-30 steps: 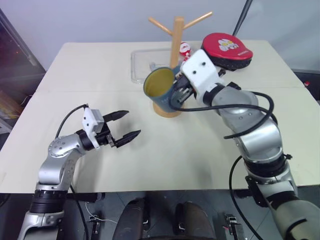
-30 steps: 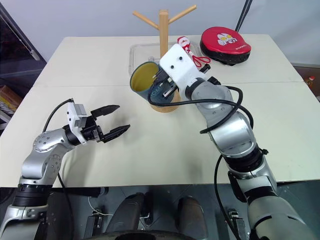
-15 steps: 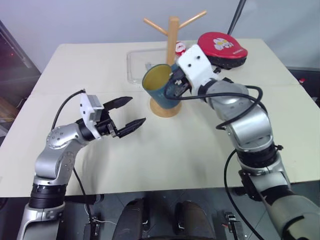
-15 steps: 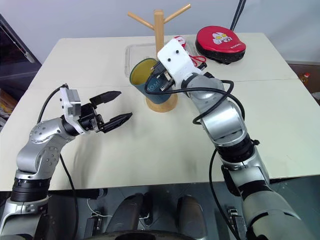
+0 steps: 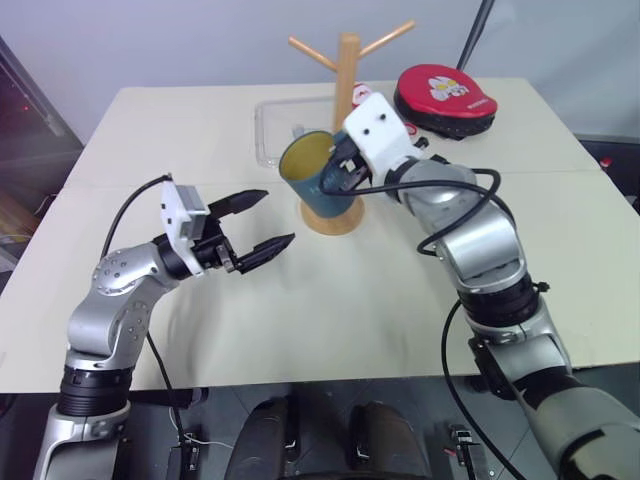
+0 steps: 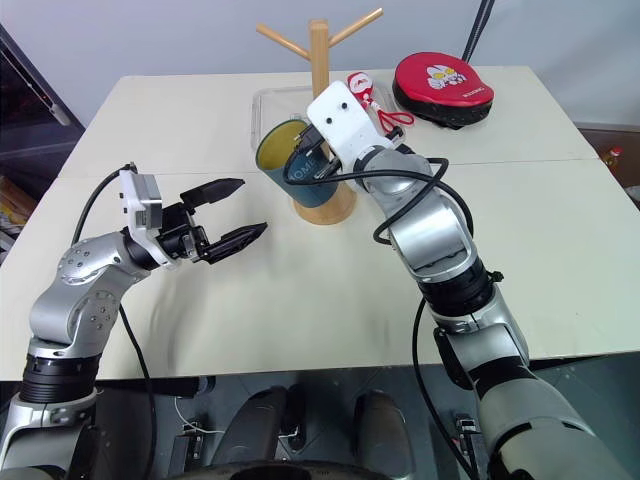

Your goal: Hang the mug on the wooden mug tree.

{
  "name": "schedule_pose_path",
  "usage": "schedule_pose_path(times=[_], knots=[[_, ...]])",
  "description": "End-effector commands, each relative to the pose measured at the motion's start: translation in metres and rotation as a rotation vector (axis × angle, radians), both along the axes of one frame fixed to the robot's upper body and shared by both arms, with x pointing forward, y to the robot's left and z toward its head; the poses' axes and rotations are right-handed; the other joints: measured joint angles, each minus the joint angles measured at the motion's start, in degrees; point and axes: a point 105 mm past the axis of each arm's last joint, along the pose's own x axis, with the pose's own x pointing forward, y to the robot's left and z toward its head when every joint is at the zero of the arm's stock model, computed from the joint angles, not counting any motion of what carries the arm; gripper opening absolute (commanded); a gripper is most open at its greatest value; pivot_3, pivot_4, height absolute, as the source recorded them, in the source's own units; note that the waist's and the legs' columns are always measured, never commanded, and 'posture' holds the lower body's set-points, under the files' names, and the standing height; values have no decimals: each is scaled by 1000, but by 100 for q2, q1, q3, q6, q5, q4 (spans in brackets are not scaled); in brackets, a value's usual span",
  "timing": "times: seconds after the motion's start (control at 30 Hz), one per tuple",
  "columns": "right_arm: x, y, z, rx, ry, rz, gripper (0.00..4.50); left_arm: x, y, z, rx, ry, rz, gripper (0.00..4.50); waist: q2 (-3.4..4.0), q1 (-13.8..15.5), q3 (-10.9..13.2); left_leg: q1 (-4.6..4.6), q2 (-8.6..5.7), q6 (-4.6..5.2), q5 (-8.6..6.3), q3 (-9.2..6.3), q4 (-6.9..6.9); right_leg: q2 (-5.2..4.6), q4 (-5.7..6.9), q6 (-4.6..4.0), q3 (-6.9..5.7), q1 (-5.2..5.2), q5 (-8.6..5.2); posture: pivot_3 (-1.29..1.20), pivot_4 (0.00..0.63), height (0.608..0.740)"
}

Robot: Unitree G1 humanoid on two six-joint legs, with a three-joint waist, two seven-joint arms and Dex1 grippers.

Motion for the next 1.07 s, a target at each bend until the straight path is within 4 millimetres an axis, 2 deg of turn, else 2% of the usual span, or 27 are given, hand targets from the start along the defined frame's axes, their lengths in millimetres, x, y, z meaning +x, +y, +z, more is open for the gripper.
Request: schedule_pose_path(times=[0.03,0.13,0.3,0.4,0.53,0.6,0.77,0.97,1.07], knots=[[-3,5,23,12,-94,16,2070,-5,0,14,-12,-55,-5,4500,0,0,0,0,0,0,0,0,0,0,0,0,0,0,0,0,150,739],[-9,4,31,6,-126,32,3528,-4,1,14,-11,-55,-2,4500,0,-6,0,0,0,-2,1,0,0,0,0,0,0,-1,0,0,150,739],[-31,-13,44,-8,-198,103,3528,1,7,8,-6,-21,44,4500,-1,21,0,0,0,-1,0,0,-2,-1,-1,0,1,-2,0,0,150,739],[-47,-30,41,-3,-218,159,3528,8,15,-1,3,25,100,4500,-8,46,0,-1,-1,12,-8,-2,0,-2,-10,1,-1,6,0,0,150,739],[-69,-58,29,169,-200,232,3528,18,34,-14,-1,64,209,4500,-13,34,2,-1,-2,14,-9,1,-1,-4,-14,12,1,6,6,0,150,739],[-76,-77,12,252,-162,225,3528,27,50,-21,-17,70,315,4500,-14,34,3,-1,0,14,-9,-1,-4,-2,-14,12,1,6,6,0,150,739],[-72,-115,-41,421,-86,102,3528,37,86,-51,-52,131,537,4500,-15,17,3,2,2,14,-9,0,-3,-3,-13,11,1,7,7,0,150,739],[-62,-130,-85,535,-63,53,3528,30,111,-85,-38,172,710,4500,-15,18,3,7,2,14,-9,3,-3,-4,-10,10,5,6,7,0,150,739],[-58,-133,-96,556,-57,48,3528,24,116,-92,-42,182,737,4500,-15,23,3,7,2,14,-9,4,-3,-5,-10,10,7,7,7,0,150,739]])
